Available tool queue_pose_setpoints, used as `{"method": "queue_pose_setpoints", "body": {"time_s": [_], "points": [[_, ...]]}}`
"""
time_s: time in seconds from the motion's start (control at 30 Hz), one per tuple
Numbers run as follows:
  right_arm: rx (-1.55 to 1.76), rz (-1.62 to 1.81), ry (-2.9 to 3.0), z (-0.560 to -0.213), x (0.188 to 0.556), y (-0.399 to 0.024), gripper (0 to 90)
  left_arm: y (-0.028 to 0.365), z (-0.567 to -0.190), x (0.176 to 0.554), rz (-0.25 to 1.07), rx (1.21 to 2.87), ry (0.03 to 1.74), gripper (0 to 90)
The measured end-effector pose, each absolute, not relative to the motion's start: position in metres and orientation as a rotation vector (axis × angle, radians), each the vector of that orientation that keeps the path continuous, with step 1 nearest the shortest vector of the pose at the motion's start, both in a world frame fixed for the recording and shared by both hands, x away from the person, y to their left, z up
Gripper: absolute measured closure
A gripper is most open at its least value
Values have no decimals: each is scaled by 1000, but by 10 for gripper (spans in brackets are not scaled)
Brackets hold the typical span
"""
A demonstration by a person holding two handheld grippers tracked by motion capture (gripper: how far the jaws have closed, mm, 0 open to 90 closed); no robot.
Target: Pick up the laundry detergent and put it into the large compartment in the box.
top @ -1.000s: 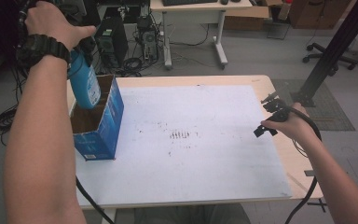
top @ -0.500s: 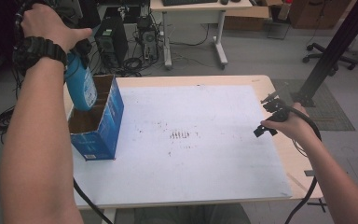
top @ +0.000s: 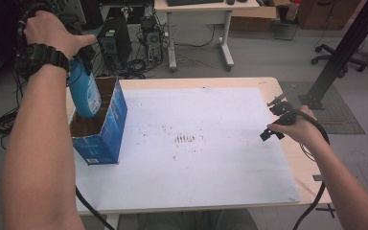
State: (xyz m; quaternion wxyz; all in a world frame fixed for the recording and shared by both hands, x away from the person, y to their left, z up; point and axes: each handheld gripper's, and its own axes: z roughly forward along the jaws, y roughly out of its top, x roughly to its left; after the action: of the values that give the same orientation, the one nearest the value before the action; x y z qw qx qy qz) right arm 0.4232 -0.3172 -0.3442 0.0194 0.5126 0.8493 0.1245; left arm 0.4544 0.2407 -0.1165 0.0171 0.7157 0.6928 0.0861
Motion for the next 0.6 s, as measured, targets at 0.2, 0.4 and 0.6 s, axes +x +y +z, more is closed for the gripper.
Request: {"method": "queue_pose_setpoints", "body": {"time_s": [0.2, 0.4, 0.6], "points": [[1596, 386, 2634, -345, 423, -318, 217, 245, -127, 454, 250, 2223, 2164, 375], [1596, 387, 2636, -345, 423, -317, 217, 250, -137, 453, 231, 2210, 2179, 375], [1593, 386, 2636, -345, 423, -317, 217, 251, -145, 453, 226, 2220, 2190, 375]]}}
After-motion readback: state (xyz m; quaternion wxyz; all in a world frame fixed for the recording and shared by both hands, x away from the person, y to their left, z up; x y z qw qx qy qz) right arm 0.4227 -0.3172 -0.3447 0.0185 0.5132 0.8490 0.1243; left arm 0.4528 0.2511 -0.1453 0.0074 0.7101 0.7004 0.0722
